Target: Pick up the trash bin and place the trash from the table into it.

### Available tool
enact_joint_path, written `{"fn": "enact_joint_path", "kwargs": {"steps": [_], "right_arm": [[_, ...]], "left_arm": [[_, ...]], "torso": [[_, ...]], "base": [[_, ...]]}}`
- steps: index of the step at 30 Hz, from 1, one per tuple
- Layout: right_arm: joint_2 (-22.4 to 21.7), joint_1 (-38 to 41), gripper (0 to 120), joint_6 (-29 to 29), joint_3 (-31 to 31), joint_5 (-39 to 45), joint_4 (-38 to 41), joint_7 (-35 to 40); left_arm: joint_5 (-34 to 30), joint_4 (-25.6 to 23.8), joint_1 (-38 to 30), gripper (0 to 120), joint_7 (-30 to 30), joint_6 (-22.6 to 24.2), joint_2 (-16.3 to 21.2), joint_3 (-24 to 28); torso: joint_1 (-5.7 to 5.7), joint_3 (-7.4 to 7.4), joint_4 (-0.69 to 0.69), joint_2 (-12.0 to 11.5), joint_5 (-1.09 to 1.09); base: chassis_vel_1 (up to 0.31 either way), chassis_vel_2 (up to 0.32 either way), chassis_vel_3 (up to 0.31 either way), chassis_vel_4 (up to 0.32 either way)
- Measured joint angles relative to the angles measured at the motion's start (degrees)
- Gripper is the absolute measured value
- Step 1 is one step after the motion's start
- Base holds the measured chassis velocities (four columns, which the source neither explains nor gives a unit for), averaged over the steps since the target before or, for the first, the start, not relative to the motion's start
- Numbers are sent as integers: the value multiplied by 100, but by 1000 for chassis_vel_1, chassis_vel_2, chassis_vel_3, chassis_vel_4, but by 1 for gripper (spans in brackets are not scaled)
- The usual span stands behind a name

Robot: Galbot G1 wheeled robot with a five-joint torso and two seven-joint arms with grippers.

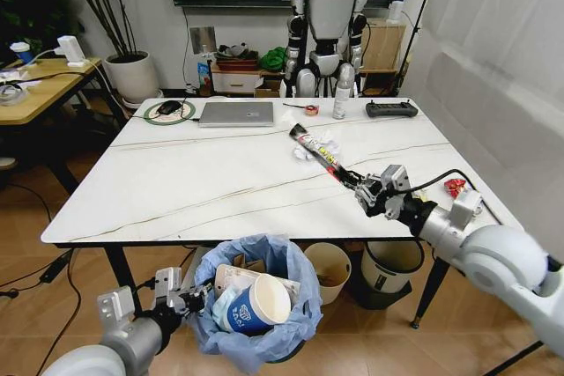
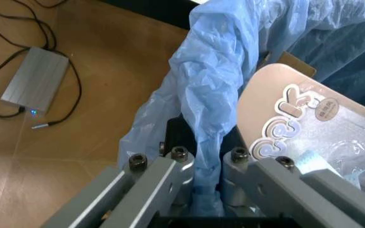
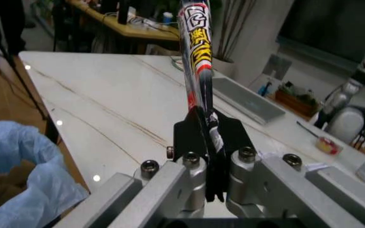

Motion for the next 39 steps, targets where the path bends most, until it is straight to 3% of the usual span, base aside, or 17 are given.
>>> {"fn": "enact_joint_path", "kwargs": {"steps": [8, 13, 27, 39], "right_arm": [[-677, 168, 0, -27, 50, -169, 610, -471], [-886, -131, 0, -281, -170, 359, 1322, 47], [-1072, -1135, 0, -313, -325, -97, 1202, -62], [-1111, -1280, 0, -234, -276, -542, 1140, -290]], "left_arm": [[24, -108, 79, 0, 6, 5, -35, -74], [-24, -202, 52, 0, 6, 6, -3, -120], [-92, -277, -18, 0, 19, 23, 21, -137], [-69, -242, -88, 0, 123, 106, 40, -75]], "torso": [[0, 0, 0, 0, -1], [0, 0, 1, 0, -2], [0, 0, 0, 0, -1], [0, 0, 0, 0, -1]], "base": [[0, 0, 0, 0], [0, 0, 0, 0], [0, 0, 0, 0], [0, 0, 0, 0]]}}
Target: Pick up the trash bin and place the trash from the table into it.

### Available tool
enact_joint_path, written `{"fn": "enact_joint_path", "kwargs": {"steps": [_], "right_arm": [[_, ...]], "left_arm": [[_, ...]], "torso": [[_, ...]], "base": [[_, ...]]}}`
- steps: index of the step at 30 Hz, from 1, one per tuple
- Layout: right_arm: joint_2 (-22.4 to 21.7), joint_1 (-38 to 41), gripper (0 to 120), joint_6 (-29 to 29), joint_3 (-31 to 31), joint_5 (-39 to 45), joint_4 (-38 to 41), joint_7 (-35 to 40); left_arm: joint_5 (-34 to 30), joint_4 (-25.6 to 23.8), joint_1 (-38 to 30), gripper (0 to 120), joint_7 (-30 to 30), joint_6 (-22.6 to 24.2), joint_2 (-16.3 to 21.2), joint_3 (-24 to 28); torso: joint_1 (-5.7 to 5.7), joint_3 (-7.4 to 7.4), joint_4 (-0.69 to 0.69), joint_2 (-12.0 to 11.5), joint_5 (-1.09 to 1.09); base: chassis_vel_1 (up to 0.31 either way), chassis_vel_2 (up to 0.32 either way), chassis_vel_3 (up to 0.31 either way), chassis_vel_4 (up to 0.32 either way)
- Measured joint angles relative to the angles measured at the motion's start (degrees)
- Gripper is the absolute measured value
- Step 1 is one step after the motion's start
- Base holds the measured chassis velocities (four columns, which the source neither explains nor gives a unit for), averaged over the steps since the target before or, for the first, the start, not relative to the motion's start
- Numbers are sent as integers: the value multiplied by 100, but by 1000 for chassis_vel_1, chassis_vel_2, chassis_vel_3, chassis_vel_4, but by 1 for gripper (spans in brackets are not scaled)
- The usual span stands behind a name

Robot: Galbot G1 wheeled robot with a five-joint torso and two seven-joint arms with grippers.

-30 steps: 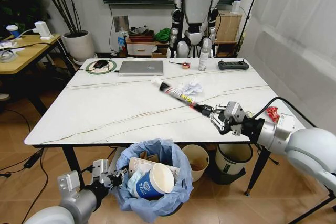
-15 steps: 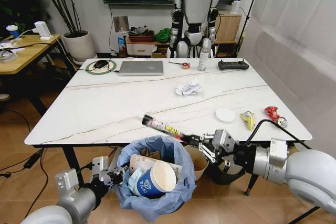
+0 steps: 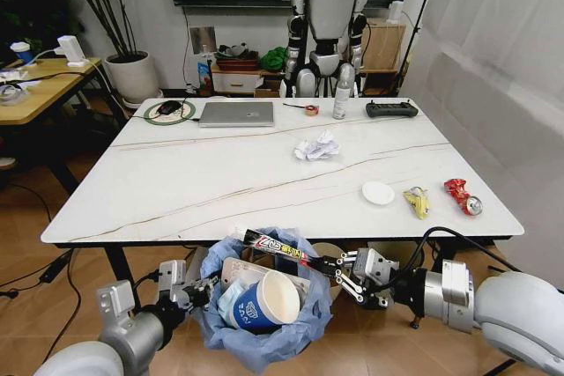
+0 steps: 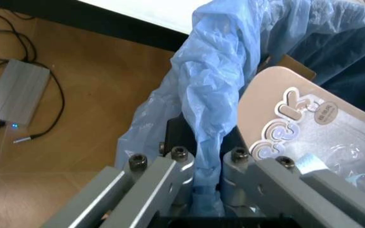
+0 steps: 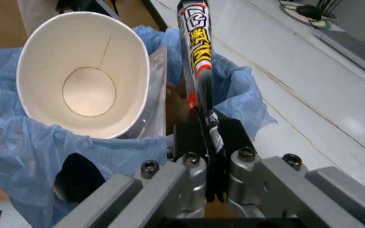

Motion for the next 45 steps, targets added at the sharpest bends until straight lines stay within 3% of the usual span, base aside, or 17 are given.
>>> {"fn": "enact_joint_path", "kwargs": {"steps": [6, 9, 28, 35, 39, 43, 45], "right_arm": [[-14, -27, 0, 16, 42, -50, -12, -37], [-14, -27, 6, 23, 50, -57, -11, -52], [-38, -53, 71, 59, 151, 7, 44, -67], [-76, 262, 95, 159, 236, 524, 233, 295], [131, 1044, 100, 172, 244, 1291, 165, 851], [836, 1706, 100, 80, 183, 1791, -523, 1836], [986, 1795, 100, 37, 152, 1887, -696, 1954]], "left_arm": [[7, -33, 8, 0, 1, 17, 7, -33], [10, -41, 13, 0, 0, 24, 9, -41], [78, -24, 52, 0, -16, 34, -17, -64], [123, 71, 48, 0, -16, 34, -94, -73], [162, 109, 41, 0, -4, 25, -134, -63], [135, 112, 35, 0, 2, 16, -104, -63], [119, 108, 32, 0, 2, 15, -89, -63]], "torso": [[0, 0, 0, 0, 0], [0, 0, 0, 0, 0], [0, 0, 0, 0, 1], [0, 0, -1, 0, 0], [0, 0, 1, 0, -2], [0, 1, 1, 0, 1], [0, 1, 0, 0, 2]], "base": [[0, 0, 0, 0], [0, 0, 0, 0], [0, 0, 0, 0], [0, 0, 0, 0], [0, 0, 0, 0], [0, 0, 0, 0], [0, 0, 0, 0]]}}
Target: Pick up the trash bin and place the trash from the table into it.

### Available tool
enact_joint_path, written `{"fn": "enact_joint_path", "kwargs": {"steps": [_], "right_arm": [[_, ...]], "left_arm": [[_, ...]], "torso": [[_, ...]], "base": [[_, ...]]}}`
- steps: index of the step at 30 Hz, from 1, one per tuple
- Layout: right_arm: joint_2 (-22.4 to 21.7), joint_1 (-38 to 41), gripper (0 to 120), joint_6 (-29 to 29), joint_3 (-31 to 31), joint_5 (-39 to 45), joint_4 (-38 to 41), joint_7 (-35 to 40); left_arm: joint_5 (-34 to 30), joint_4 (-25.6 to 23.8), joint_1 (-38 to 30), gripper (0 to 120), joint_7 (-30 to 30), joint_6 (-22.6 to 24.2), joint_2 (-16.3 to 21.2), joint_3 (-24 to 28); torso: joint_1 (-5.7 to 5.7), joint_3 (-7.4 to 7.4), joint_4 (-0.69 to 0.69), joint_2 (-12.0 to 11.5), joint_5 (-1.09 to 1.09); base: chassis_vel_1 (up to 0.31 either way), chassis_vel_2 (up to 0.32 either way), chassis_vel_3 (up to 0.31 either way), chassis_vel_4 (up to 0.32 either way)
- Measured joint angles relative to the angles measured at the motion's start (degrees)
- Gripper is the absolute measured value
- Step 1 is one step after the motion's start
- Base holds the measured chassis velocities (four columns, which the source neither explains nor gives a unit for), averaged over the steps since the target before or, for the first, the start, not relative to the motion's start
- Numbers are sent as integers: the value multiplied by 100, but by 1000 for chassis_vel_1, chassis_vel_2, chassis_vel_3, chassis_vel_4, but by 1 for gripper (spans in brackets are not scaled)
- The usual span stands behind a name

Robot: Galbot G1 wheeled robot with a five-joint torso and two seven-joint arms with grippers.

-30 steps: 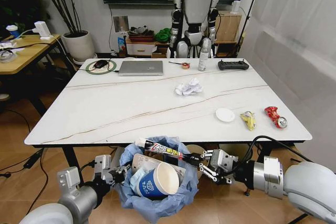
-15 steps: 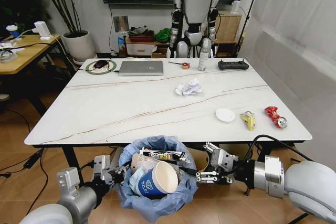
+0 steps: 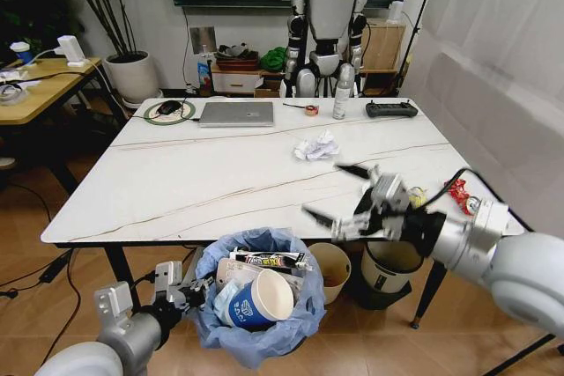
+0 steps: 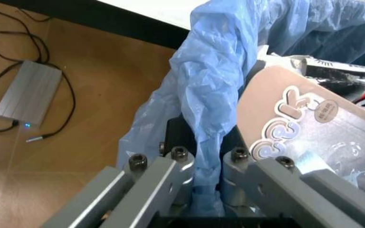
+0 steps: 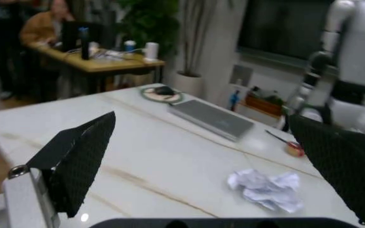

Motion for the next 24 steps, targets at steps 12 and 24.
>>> {"fn": "enact_joint_path", "kwargs": {"steps": [12, 24], "right_arm": [[1273, 1056, 100, -1730, -443, 1447, -1675, 1165], [1398, 826, 100, -2130, -751, 264, -2437, 582]], "left_arm": [[-137, -42, -6, 0, 0, -6, 175, -51], [-124, -2, -46, 0, 8, -13, 125, -46]], "torso": [[0, 1, 1, 0, -2], [0, 0, 0, 0, 0]], "base": [[0, 0, 0, 0], [0, 0, 0, 0]]}}
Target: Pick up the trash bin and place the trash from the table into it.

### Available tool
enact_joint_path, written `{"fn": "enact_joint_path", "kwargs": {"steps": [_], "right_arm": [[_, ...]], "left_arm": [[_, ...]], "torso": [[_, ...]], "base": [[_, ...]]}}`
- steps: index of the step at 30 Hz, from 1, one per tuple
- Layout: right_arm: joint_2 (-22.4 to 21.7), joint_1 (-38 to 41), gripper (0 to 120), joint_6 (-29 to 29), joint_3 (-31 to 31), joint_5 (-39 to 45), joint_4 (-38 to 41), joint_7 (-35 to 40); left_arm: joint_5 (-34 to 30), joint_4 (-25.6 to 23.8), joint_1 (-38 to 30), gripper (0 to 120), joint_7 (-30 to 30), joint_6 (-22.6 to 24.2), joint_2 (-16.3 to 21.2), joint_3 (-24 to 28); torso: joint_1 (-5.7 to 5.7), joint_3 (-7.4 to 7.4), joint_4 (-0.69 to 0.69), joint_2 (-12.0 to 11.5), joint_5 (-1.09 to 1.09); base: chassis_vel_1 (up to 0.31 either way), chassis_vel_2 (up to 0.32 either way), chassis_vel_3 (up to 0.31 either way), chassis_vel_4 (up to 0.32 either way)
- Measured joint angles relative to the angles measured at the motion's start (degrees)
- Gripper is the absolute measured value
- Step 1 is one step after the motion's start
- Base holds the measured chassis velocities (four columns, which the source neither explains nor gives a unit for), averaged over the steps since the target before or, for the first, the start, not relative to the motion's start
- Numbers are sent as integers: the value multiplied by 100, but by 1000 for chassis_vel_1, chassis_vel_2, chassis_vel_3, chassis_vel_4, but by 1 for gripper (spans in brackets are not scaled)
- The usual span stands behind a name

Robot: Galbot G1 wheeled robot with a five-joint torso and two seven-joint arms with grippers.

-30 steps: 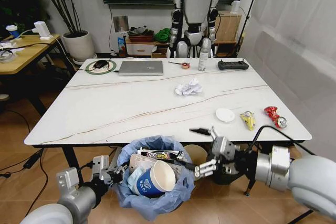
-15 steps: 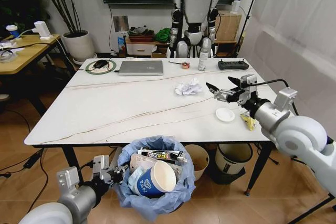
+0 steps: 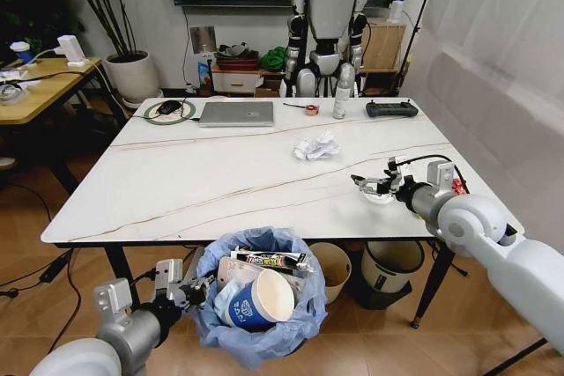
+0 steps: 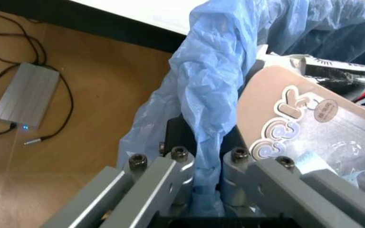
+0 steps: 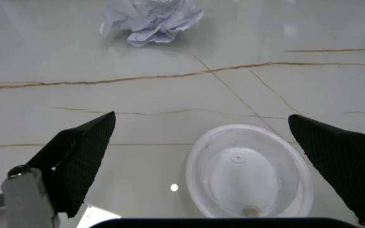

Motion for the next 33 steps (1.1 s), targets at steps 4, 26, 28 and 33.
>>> {"fn": "enact_joint_path", "kwargs": {"steps": [4, 26, 28, 33], "right_arm": [[-77, -227, 100, 114, 68, -122, 58, -126], [53, -432, 86, 372, -134, -579, -196, -494], [73, -427, 78, 381, -147, -606, -241, -497], [57, -411, 62, 389, -146, -619, -282, -498]], "left_arm": [[2, 27, -35, 0, 2, -1, -6, 5], [17, 72, -140, 0, 1, -7, -38, 41], [17, 72, -134, 0, 1, -9, -38, 41], [17, 71, -121, 0, 1, -9, -32, 32]], "torso": [[0, -1, -1, 0, -2], [-1, -1, 0, 1, -1], [-1, -1, 0, 1, -1], [-1, -1, 0, 1, -2]], "base": [[0, 0, 0, 0], [0, 0, 0, 0], [0, 0, 0, 0], [0, 0, 0, 0]]}}
